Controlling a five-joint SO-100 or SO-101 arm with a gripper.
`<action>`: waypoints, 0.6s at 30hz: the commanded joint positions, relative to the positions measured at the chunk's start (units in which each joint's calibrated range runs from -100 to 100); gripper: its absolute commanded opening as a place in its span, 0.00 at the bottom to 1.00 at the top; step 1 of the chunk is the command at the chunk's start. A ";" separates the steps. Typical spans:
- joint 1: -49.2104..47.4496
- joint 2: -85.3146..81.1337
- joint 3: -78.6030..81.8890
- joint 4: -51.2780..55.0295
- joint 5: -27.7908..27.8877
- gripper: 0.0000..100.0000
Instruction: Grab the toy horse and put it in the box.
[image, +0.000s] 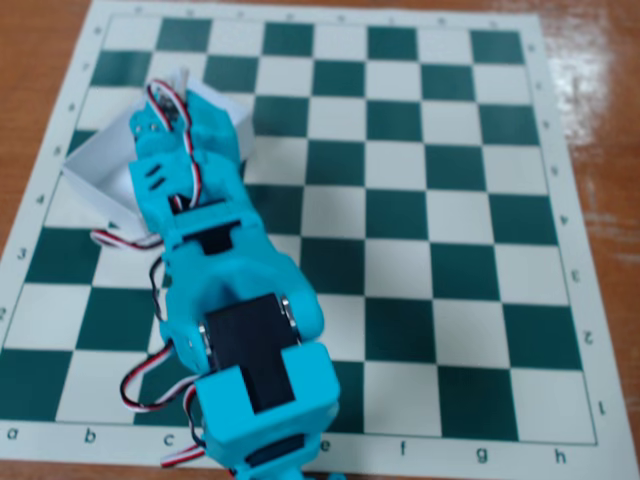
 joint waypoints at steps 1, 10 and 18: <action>-0.16 4.63 -6.37 -2.89 0.52 0.00; -0.23 18.34 -15.39 -8.45 2.42 0.00; -1.02 24.72 -21.30 -8.70 3.74 0.09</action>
